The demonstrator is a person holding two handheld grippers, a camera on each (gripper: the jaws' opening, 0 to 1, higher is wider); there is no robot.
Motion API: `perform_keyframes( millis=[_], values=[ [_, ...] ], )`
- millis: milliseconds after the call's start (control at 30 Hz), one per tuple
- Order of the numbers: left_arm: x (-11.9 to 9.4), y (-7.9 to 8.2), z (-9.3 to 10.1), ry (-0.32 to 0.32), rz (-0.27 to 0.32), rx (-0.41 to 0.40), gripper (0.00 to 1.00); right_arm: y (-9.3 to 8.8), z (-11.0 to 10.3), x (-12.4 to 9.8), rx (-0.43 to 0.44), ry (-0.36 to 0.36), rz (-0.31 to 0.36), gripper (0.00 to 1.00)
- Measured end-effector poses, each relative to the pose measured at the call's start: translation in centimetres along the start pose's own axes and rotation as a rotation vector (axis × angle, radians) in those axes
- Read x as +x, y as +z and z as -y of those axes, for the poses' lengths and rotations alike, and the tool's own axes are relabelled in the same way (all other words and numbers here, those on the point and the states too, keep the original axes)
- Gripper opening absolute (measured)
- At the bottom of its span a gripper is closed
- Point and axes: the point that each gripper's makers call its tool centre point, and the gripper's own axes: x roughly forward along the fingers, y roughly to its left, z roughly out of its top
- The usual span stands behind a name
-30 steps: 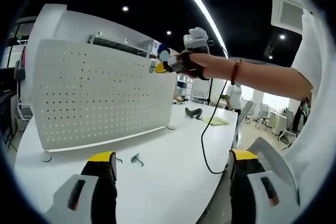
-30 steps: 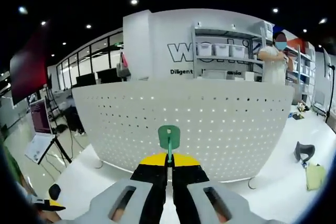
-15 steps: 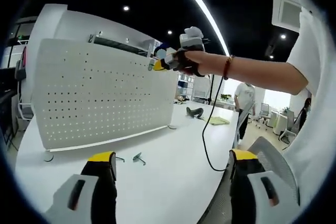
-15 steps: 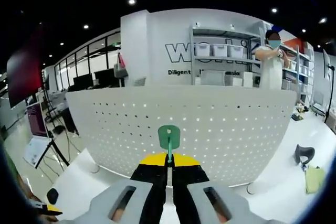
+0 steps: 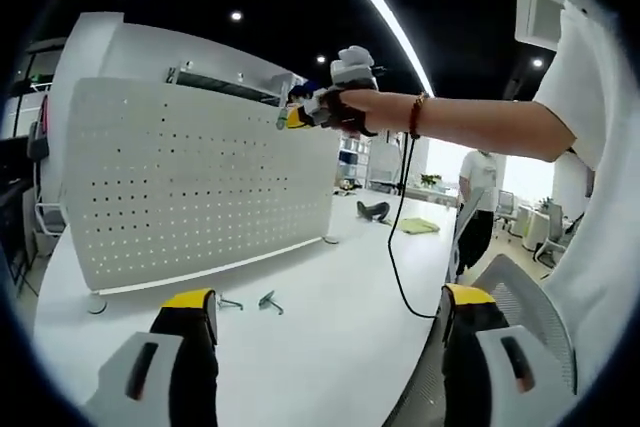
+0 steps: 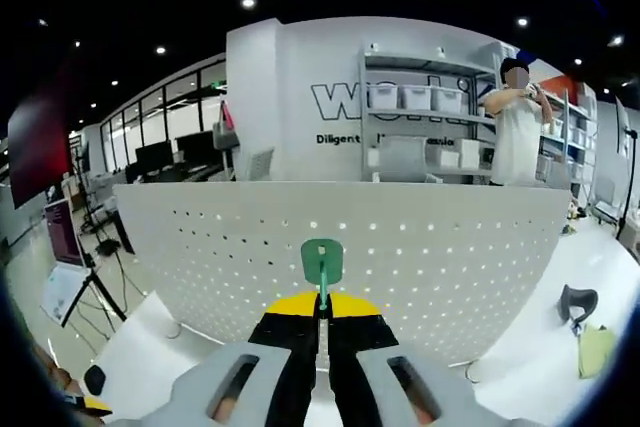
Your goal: Insert the hook assembly into the mounting plate slot until the hook locks in place.
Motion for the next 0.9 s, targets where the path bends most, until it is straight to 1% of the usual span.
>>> perform_keyframes(
  millis=[67,367,433,500,733,800,900],
  values=[
    [0.0,-0.1,-0.2,0.007,-0.006,0.003,0.95,0.1,0.1,0.3,0.001,-0.002,0.001,0.0],
    [0.1,0.1,-0.9,0.021,0.002,0.006,0.97,0.3,0.6,1.7,0.012,-0.003,-0.005,0.0],
    [0.1,0.0,-1.0,0.022,-0.003,0.002,0.97,0.5,0.7,2.0,0.038,0.004,-0.003,0.0],
    [0.1,0.0,-1.1,0.025,-0.004,0.003,0.97,0.4,0.9,2.4,0.018,-0.006,-0.012,0.0],
    [0.0,-0.1,-1.5,0.03,-0.014,-0.002,0.97,0.2,1.1,3.2,0.028,-0.003,-0.024,0.0],
    [0.0,-0.1,-1.7,0.032,-0.012,-0.002,0.97,0.3,1.2,3.4,0.01,-0.014,-0.024,0.0],
    [0.0,0.0,-1.9,0.037,-0.012,-0.004,0.96,0.4,1.2,3.6,0.035,-0.005,-0.022,0.0]
  ],
)
